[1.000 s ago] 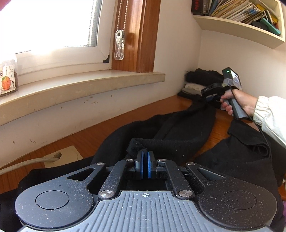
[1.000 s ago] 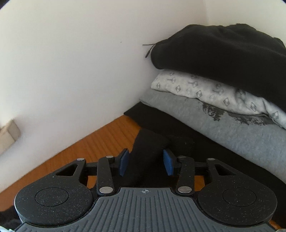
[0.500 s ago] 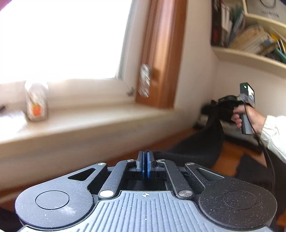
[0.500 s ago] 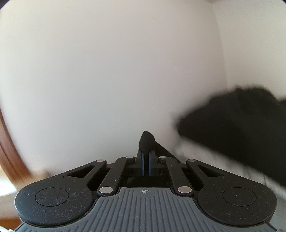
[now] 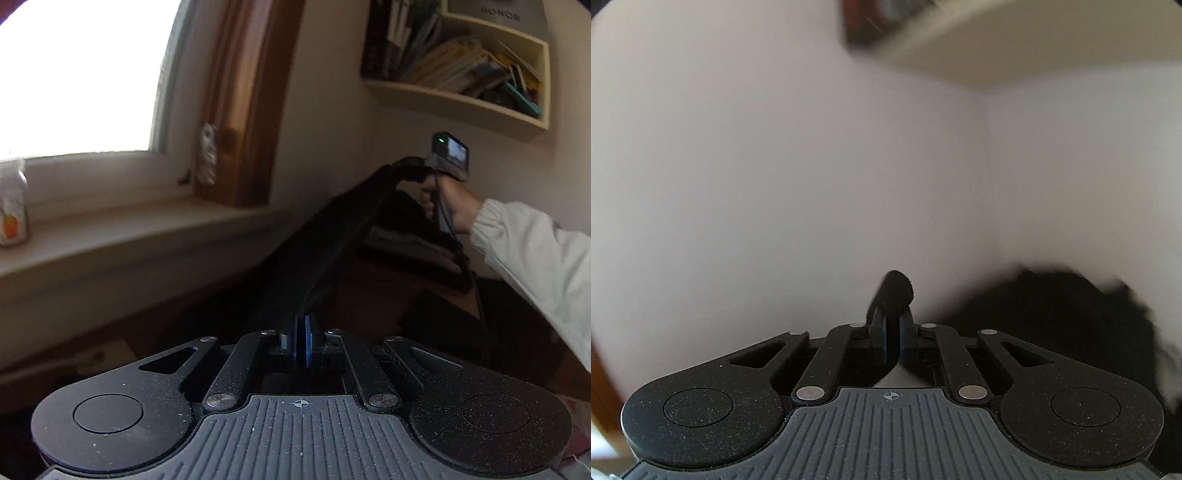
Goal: Fold clothes
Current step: 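Open both grippers and release the black garment onto the floor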
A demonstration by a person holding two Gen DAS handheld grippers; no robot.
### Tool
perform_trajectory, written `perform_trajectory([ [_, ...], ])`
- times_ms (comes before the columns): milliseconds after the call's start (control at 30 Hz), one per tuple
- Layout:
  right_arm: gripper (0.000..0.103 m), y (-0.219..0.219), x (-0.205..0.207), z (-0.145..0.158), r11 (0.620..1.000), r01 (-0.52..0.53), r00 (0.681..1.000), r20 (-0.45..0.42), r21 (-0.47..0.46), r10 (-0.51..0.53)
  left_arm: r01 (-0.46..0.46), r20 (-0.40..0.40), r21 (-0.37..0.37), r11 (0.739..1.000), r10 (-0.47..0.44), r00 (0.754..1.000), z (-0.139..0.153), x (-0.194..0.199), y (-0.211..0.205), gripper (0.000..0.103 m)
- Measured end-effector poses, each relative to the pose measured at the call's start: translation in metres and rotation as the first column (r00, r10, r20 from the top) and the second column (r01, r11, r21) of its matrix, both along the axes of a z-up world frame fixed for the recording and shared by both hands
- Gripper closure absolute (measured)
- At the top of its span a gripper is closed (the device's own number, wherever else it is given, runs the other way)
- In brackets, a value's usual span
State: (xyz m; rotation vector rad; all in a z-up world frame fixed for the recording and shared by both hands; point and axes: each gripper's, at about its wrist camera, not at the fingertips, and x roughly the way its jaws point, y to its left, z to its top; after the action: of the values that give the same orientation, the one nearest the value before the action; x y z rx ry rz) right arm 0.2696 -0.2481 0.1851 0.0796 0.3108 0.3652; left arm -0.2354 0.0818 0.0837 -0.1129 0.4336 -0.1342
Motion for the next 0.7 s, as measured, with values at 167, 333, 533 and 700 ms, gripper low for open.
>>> perform_trajectory([
  [167, 0.067, -0.009, -0.006, -0.033, 0.993, -0.097, 0.99, -0.105, -0.062, 0.09, -0.01, -0.02, 0.02, 1.0, 0.011, 1.0, -0.004, 0.011, -0.007, 0.096],
  [333, 0.054, -0.015, -0.017, -0.062, 0.973, -0.209, 0.962, -0.201, -0.099, 0.186, -0.061, -0.009, 0.039, 0.997, 0.062, 0.998, 0.003, 0.023, 0.005, 0.083],
  [533, 0.053, -0.015, -0.092, -0.081, 0.917, -0.392, 0.9, -0.24, -0.077, 0.365, -0.13, -0.068, 0.1, 0.987, 0.137, 0.988, -0.014, 0.049, 0.031, 0.083],
  [700, 0.051, -0.04, -0.127, -0.096, 0.892, -0.441, 0.867, -0.302, -0.097, 0.396, -0.128, -0.106, 0.084, 0.988, 0.137, 0.985, -0.035, 0.058, 0.041, 0.083],
])
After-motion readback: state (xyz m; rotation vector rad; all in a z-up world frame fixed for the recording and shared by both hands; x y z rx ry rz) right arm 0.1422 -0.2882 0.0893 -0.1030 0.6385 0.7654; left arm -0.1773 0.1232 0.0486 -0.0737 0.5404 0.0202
